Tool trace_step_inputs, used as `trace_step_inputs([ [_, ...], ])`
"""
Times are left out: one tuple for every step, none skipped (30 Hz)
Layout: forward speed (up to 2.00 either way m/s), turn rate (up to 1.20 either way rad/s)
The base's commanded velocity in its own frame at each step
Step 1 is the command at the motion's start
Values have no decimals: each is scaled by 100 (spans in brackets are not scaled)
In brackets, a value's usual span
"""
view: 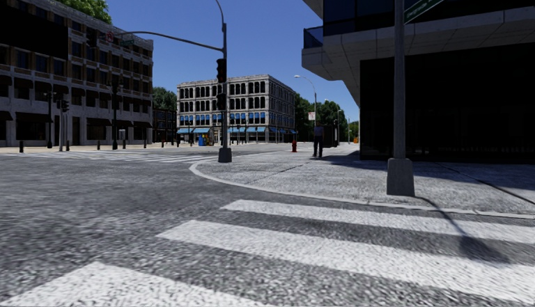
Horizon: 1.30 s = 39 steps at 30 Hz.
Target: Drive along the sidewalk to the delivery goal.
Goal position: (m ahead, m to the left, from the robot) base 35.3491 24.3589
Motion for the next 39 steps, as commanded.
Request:
trace_step_inputs([
  [77,0],
  [77,0],
  [77,0],
  [77,0],
  [78,0],
  [78,0],
  [78,0],
  [78,0],
  [78,0],
  [78,0],
  [78,0],
  [78,0],
  [78,0],
  [78,0],
  [78,0],
  [78,0],
  [78,0],
  [78,0],
  [78,0],
  [78,0],
  [78,-77],
  [78,-90],
  [78,-90],
  [78,-97],
  [78,-99],
  [78,-100],
  [78,-56],
  [78,-56],
  [78,-7],
  [78,0],
  [78,0],
  [78,0],
  [80,0],
  [84,0],
  [87,0],
  [93,0],
  [93,0],
  [97,0],
  [100,0],
])
